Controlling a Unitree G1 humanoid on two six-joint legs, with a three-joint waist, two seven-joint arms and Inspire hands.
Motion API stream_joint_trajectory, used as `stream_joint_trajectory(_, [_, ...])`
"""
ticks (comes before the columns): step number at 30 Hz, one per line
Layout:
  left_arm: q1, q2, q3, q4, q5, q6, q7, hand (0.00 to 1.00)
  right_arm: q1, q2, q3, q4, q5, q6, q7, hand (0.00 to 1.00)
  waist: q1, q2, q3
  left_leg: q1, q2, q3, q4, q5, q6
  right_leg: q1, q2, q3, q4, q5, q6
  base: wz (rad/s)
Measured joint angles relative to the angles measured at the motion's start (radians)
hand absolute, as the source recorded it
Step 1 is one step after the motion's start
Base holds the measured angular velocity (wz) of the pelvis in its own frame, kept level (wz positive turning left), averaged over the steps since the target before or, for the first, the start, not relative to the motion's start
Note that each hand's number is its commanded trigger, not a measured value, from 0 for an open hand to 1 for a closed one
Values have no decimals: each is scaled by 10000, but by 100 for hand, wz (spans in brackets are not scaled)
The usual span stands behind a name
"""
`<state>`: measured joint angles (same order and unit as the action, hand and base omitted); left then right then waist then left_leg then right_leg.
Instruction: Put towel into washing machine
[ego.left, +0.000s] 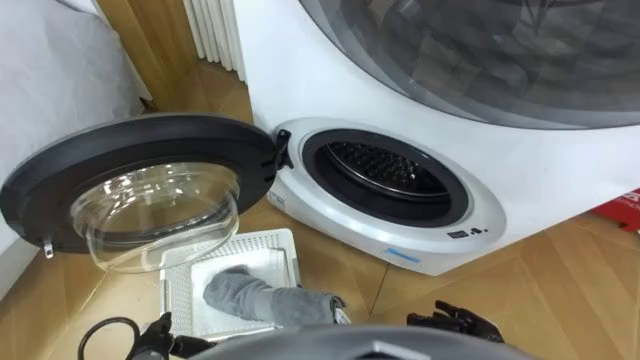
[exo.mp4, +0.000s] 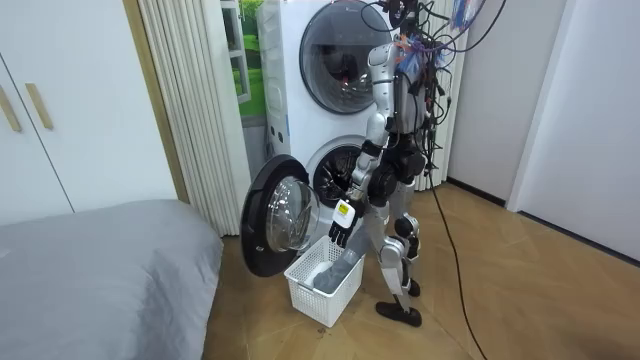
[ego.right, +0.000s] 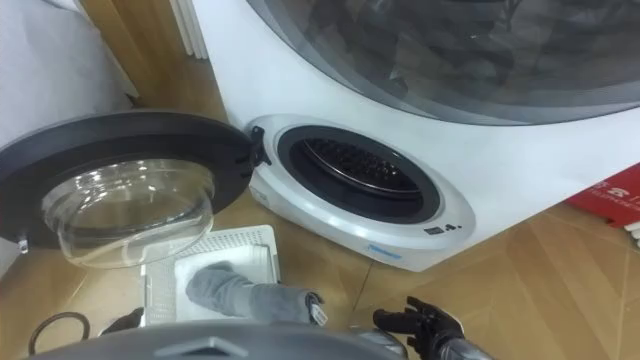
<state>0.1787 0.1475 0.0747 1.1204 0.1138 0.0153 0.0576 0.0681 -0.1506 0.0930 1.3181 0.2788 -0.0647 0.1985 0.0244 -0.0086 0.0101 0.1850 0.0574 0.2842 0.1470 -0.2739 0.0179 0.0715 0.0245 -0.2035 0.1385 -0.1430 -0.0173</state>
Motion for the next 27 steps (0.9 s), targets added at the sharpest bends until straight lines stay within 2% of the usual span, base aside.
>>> stream_joint_trajectory(8, [-97, 4, 2, -16, 150, -17, 39, 0, -7, 1, 18, -21, -3, -4, 12, 0, 22, -37, -14, -38, -5, 2, 0, 0, 0, -53, -8, -4, 6, 0, 0, 0])
stream_joint_trajectory(11, [-180, 4, -15, -26, 402, -160, 111, 0, -71, -22, 35, -18, 1, -8, 64, 0, 27, -49, -26, -226, -8, 0, 67, 0, 0, -232, -35, -6, 54, 1, 0, 0])
stream_joint_trajectory(17, [-507, 8, -209, -27, 973, -232, 209, 0, -300, -40, 70, 15, -118, -17, 288, 0, -1, -45, -46, -784, -1, 2, 210, 1, 2, -787, -59, -16, 171, 33, -29, 0])
stream_joint_trajectory(20, [-885, 45, -476, -10, 1514, -257, 294, 0, -641, -72, 408, 44, -164, -37, 331, 0, -207, -82, -69, -1306, 10, -150, 398, 5, 5, -1282, -120, -171, 343, 48, -49, 11])
stream_joint_trajectory(23, [-1361, -30, -830, 44, 1876, -460, 445, 0, -1052, -90, 568, 266, -506, -93, 337, 0, -280, -9, -8, -1757, -2, -245, 555, 6, 7, -1704, -171, -178, 510, 58, -66, 2])
stream_joint_trajectory(24, [-1574, -35, -889, 135, 2040, -623, 491, 0, -1214, -85, 640, 353, -623, -103, 338, 0, -286, 0, -3, -1949, -5, -254, 602, 8, 9, -1951, -194, -158, 612, 57, -66, -3])
stream_joint_trajectory(26, [-2090, -41, -899, 504, 2298, -796, 508, 0, -1619, -61, 726, 403, -909, -100, 290, 0, -247, 32, 62, -2308, -13, -253, 686, 10, 15, -2410, -238, -133, 867, 58, -66, -7])
stream_joint_trajectory(27, [-2463, -41, -928, 766, 2375, -861, 571, 0, -1889, -17, 851, 434, -1048, -100, 220, 0, -245, -7, 120, -2690, -21, -246, 919, 10, 16, -2800, -278, -42, 1074, 62, -73, -15])
